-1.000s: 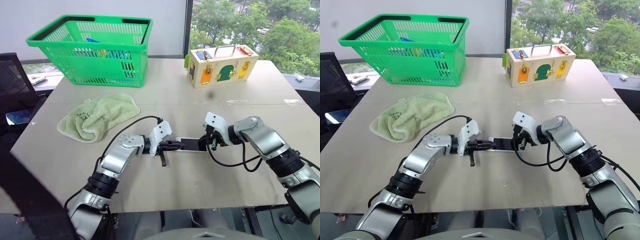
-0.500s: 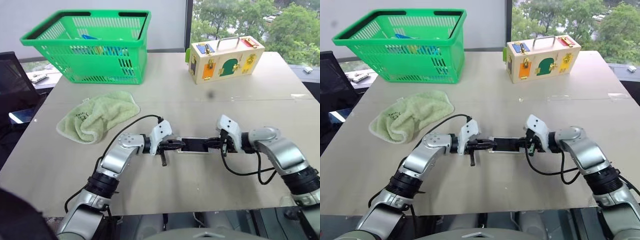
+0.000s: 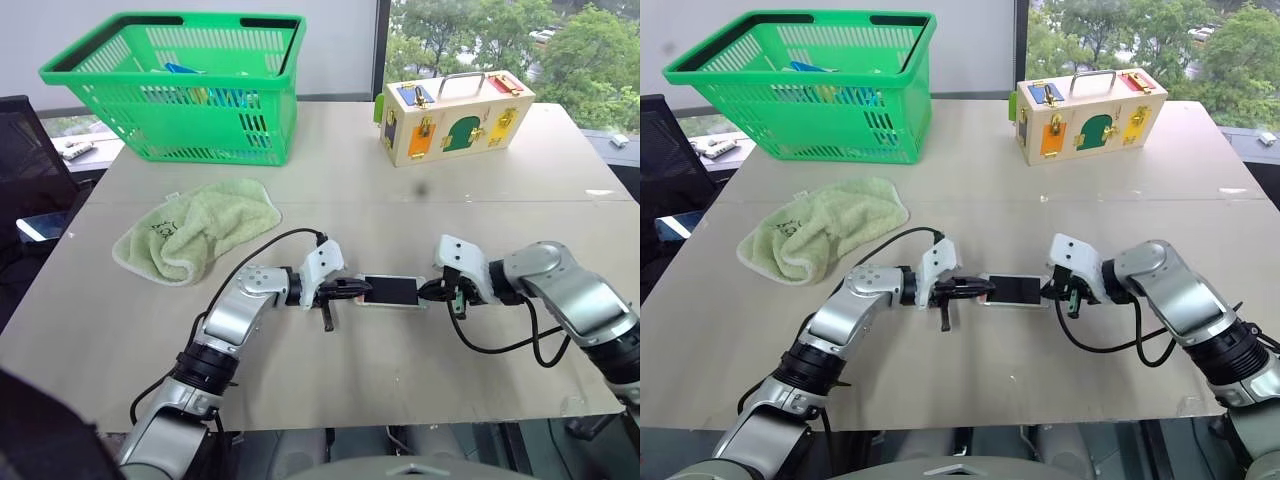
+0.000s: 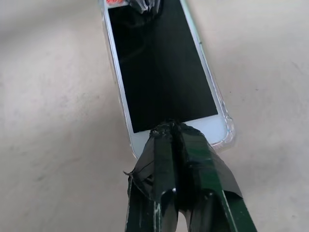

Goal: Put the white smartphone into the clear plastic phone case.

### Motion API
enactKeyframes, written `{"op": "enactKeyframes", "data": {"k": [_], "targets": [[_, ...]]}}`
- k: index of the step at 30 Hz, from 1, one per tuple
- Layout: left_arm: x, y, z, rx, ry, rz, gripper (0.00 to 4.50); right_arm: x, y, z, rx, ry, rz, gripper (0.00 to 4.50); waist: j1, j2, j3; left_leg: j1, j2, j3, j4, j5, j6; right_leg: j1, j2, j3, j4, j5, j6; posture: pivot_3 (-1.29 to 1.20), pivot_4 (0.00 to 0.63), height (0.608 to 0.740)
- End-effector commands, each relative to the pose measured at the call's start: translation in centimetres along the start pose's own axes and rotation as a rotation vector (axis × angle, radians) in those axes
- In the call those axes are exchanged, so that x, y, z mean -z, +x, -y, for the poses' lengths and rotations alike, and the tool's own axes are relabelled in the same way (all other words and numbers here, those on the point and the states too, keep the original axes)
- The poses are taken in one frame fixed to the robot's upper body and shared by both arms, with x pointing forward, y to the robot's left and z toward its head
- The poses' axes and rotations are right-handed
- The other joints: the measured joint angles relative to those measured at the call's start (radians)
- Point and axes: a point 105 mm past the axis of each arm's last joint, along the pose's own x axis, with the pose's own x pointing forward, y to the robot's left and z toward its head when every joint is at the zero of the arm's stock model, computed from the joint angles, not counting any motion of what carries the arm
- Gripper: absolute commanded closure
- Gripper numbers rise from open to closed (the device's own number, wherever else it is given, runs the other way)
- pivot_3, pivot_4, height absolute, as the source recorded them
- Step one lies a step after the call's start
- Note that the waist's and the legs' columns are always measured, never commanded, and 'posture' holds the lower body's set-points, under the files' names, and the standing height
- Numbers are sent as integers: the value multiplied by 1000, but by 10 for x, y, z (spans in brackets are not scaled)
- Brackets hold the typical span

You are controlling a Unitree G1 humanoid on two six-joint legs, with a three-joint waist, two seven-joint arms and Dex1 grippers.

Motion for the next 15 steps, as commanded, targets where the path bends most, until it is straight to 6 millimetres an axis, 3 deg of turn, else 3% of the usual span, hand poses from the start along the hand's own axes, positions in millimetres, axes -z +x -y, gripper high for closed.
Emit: {"op": "enactKeyframes", "data": {"k": [1,15], "targets": [[17,1,2,-1,-32,-53,4475,49,22,-23,-122,103,-199,4500,0,-1,0,0,0,0,0,0,0,0,0,0,0,0,0,0,150,740],[13,2,6,6,-29,-49,4475,67,47,-40,-304,3,-377,4500,0,-12,-14,1,2,-3,-1,0,0,1,-1,-2,-1,0,-1,0,150,740]]}}
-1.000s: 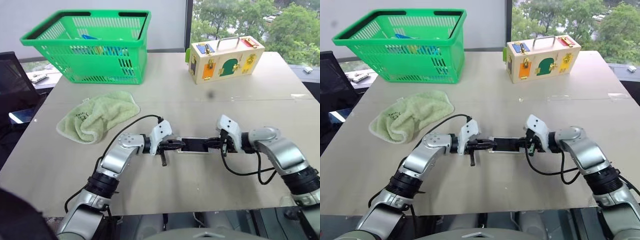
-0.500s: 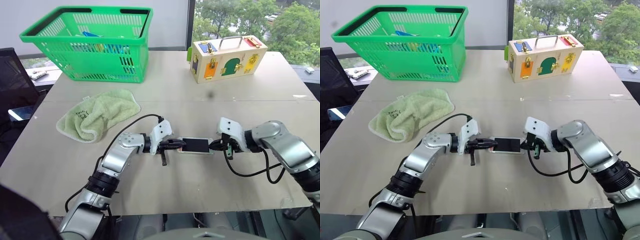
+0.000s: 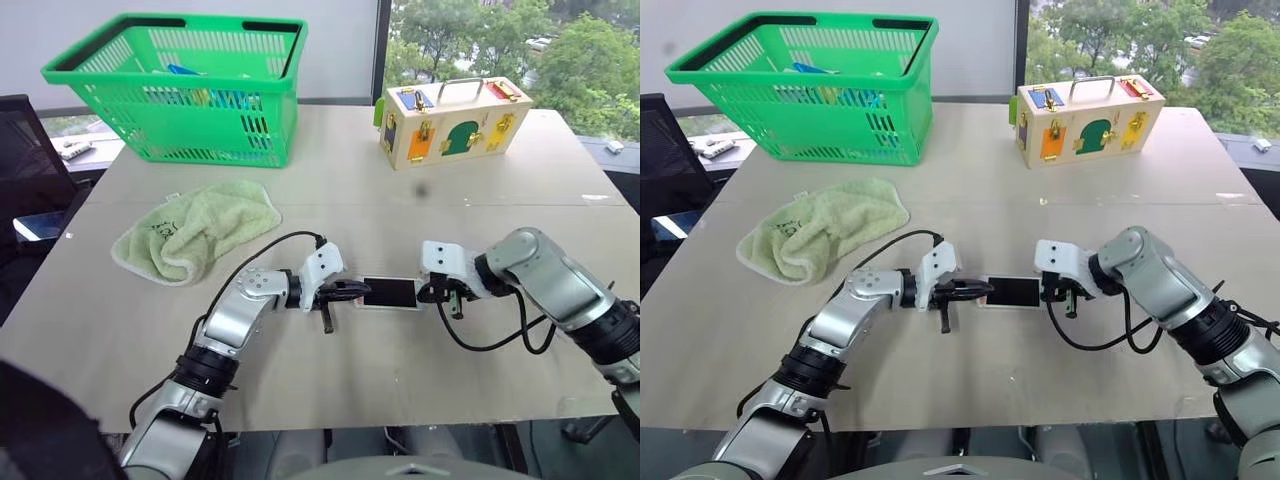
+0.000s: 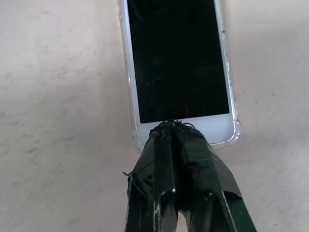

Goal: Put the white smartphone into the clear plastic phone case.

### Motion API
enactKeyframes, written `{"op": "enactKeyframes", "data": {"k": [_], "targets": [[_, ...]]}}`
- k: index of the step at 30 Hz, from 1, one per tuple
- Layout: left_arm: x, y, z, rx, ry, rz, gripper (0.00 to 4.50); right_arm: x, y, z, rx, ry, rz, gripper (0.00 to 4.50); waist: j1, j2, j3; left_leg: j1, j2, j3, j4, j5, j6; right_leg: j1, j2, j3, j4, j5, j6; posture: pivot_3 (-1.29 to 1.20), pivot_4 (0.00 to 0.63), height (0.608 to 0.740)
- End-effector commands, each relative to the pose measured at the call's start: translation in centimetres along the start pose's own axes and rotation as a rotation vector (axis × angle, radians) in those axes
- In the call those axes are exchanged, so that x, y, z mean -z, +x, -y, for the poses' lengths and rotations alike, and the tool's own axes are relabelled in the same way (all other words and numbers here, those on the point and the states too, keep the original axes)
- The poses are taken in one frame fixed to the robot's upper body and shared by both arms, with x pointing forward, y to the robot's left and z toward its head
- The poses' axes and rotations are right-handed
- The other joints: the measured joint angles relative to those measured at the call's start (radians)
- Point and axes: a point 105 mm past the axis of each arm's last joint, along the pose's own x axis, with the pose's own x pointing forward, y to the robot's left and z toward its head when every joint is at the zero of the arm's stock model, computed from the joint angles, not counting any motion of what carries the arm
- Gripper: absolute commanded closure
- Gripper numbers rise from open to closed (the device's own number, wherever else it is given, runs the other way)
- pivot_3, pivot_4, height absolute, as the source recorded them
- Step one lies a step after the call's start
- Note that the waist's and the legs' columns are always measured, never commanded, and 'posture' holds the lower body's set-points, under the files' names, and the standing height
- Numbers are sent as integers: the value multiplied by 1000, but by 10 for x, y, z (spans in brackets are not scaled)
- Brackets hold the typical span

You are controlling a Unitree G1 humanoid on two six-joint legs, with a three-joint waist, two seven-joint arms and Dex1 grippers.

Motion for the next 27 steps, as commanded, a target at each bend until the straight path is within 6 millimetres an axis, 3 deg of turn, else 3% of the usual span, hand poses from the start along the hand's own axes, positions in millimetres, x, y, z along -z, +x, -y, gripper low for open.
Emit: {"op": "enactKeyframes", "data": {"k": [1,4,7,14,16,17,21,25,27], "targets": [[7,2,5,11,-13,-34,4475,59,52,-47,-247,113,-218,4500,-1,-5,-4,0,0,-1,0,0,0,0,0,0,0,0,-1,0,150,740],[6,3,6,13,-14,-32,4475,68,62,-40,-210,113,-241,4500,-4,-11,-11,3,2,-2,0,0,0,2,-6,-7,0,-1,-2,0,150,740],[3,4,7,7,-11,-13,4475,60,61,-28,-125,115,-153,4500,-11,-11,-13,8,3,-1,-1,-3,-5,4,-21,-24,0,-1,-1,0,150,740],[-7,-2,3,-40,-53,101,4475,7,22,-1,178,148,336,4500,-7,1,2,8,3,-1,-1,-3,-6,2,-42,-51,0,-3,3,0,150,740],[-17,-6,-1,-69,-73,176,4475,-6,8,-2,224,160,469,4500,-7,14,15,1,3,0,-1,-3,-6,-4,-46,-58,0,1,7,0,150,740],[-26,-10,-6,-93,-93,231,4493,-16,-2,-4,240,187,569,4208,-7,15,19,-1,1,2,-1,-3,-6,-6,-47,-59,0,8,7,0,150,740],[-59,-30,-32,-229,-192,433,3205,-33,-30,-3,361,207,722,2597,-2,16,37,-19,0,0,2,0,-1,-22,-33,-65,4,13,7,0,150,740],[-72,-43,-51,-330,-264,510,1266,-41,-50,5,464,294,844,625,0,14,45,-19,-1,3,2,0,-1,-22,-32,-68,4,13,8,0,150,740],[-75,-49,-53,-340,-284,515,248,-39,-57,7,501,313,858,0,2,13,49,-19,-1,3,2,0,-1,-21,-32,-69,4,13,8,0,150,740]]}}
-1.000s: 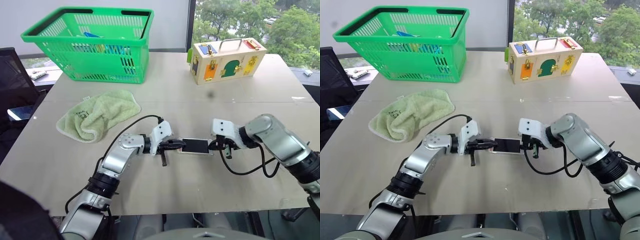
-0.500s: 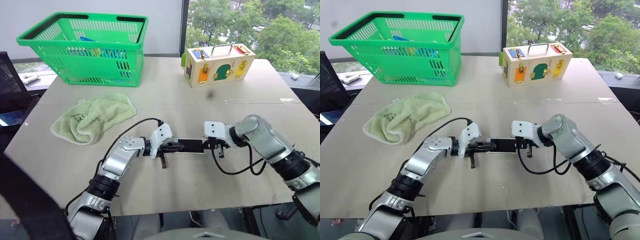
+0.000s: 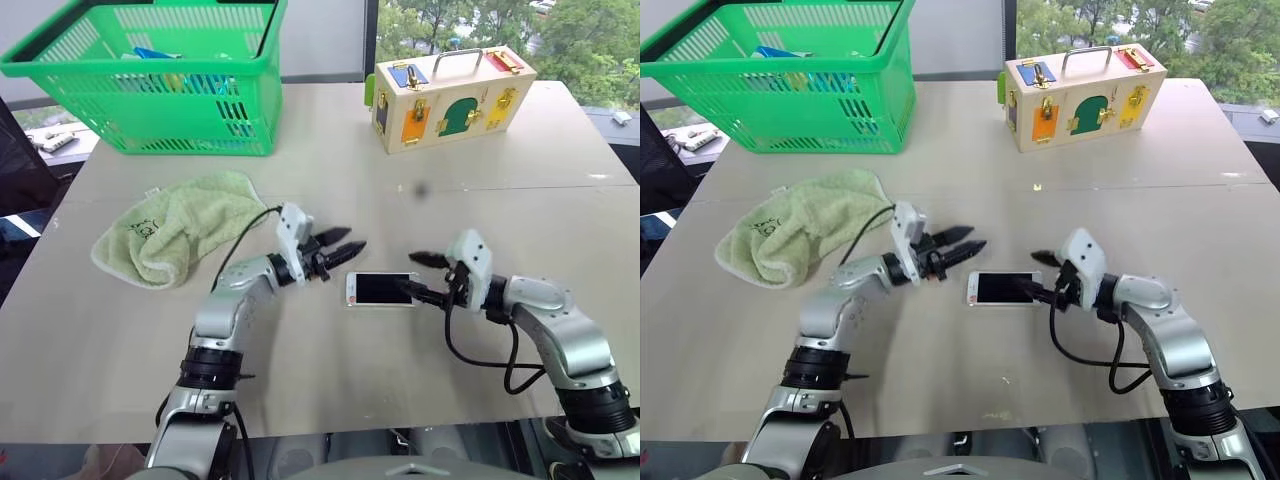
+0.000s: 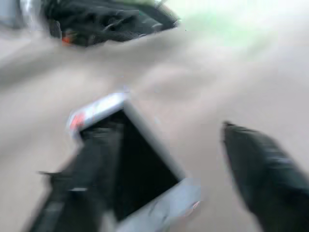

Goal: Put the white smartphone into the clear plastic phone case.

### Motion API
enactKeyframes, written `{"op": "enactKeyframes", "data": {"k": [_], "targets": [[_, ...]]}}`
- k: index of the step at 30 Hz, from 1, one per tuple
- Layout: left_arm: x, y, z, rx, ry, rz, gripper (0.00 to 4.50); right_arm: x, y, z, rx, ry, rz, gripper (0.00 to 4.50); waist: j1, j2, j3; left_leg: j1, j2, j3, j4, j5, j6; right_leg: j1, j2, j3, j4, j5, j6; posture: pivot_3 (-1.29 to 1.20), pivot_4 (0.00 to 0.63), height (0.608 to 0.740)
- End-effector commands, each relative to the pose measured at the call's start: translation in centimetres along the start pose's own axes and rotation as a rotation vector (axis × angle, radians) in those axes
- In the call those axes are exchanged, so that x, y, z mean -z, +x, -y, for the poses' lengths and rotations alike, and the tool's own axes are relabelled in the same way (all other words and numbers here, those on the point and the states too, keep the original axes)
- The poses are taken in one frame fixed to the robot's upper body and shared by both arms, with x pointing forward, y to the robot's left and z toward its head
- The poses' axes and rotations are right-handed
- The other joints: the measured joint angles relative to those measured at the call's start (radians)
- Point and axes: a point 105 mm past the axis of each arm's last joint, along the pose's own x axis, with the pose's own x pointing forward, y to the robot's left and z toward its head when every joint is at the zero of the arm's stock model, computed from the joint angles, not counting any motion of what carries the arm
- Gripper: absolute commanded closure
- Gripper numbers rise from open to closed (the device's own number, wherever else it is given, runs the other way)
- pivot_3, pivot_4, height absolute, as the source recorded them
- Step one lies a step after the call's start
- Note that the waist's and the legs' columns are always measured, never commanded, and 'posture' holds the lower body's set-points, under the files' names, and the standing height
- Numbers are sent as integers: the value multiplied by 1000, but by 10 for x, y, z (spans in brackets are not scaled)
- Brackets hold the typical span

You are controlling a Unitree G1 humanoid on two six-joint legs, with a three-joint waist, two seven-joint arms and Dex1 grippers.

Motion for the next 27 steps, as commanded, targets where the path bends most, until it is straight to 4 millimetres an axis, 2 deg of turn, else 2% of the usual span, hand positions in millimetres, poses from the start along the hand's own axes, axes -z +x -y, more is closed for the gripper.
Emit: {"op": "enactKeyframes", "data": {"k": [1,5,12,17,22,27], "targets": [[-18,-6,2,-4,1,37,101,-18,-11,7,64,-29,53,0,0,0,1,0,0,0,0,0,0,0,0,0,0,0,0,0,150,740],[-23,-22,12,46,40,4,101,-20,-34,12,105,-105,7,0,3,0,9,0,-1,0,1,0,0,1,-1,0,0,0,1,0,150,740],[-25,-62,32,119,148,-53,101,-7,-85,-3,58,-180,-138,0,14,-1,13,1,-1,0,2,0,0,2,0,1,0,-1,0,0,150,740],[-11,-90,42,141,172,-162,101,-2,-115,-1,113,-234,-203,0,13,0,13,2,0,1,3,0,0,3,0,1,0,-3,4,0,150,740],[11,-118,55,157,179,-252,101,4,-138,4,161,-258,-265,0,15,0,14,2,0,0,7,0,-1,3,0,5,0,-5,1,0,150,740],[27,-132,58,149,175,-288,101,1,-150,15,225,-256,-258,0,15,0,14,2,0,-1,9,0,-1,3,0,8,0,-5,1,0,150,740]]}}
